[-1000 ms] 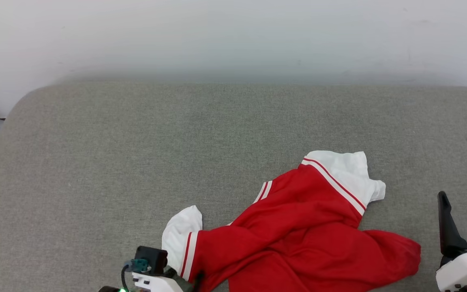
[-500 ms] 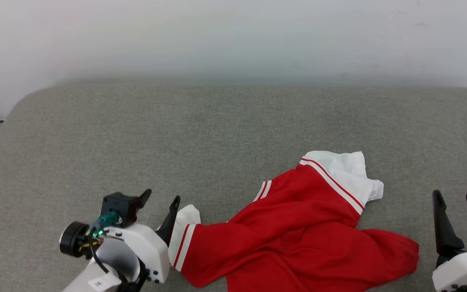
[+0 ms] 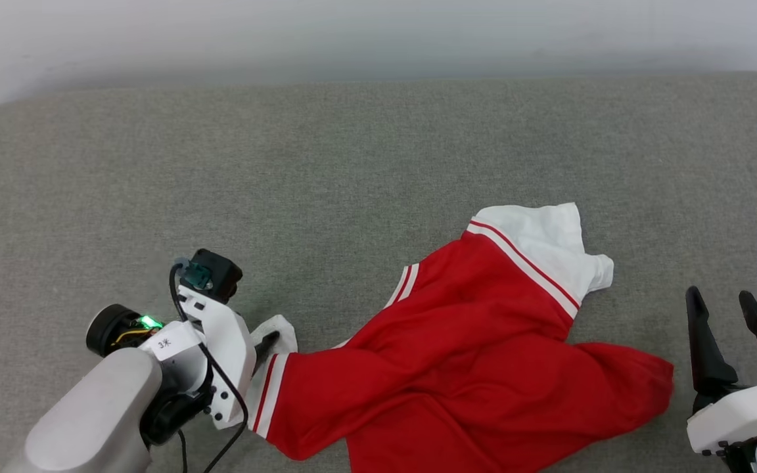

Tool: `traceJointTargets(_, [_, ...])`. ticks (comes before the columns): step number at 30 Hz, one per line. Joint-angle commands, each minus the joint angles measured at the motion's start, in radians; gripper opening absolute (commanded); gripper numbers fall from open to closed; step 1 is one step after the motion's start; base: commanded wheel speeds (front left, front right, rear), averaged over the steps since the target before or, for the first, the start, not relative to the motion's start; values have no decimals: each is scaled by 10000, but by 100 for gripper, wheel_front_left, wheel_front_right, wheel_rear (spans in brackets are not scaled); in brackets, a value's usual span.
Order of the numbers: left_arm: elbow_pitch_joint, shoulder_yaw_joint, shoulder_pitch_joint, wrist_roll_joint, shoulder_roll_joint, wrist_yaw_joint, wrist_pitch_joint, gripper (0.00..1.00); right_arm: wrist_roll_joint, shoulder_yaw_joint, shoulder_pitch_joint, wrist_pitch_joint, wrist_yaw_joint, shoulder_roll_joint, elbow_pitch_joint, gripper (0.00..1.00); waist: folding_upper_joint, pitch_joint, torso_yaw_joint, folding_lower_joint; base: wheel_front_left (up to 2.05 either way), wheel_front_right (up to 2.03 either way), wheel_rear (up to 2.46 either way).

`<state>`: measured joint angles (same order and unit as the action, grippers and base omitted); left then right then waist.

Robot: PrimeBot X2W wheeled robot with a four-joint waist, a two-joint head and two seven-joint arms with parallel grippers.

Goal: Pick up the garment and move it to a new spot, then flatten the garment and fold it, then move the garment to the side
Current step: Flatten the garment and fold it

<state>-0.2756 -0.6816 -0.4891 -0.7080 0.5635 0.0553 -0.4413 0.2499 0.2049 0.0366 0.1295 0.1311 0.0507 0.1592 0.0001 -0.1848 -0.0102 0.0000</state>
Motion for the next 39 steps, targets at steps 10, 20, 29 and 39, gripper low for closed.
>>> traceJointTargets(10, [-648,-1119,-372,-661,-214,711,-1302,0,206,-106,-379,-453,-7,-8,-712,100,-1,-420,-393,0,0,0,0])
traceJointTargets(20, [-686,-209,-613,-100,-23,26,1215,0,162,116,-440,-441,-7,-8,-929,100,-1,-84,-152,0,0,0,0])
traceJointTargets(29, [-198,863,-147,-168,341,-1223,2612,0,-93,437,-842,-169,-7,-8,-1134,100,-1,103,111,0,0,0,0])
traceJointTargets(39, [1099,1183,28,-230,338,-1854,2900,0,162,306,-3334,2657,-7,758,-3560,100,-1,-312,675,0,0,0,0])
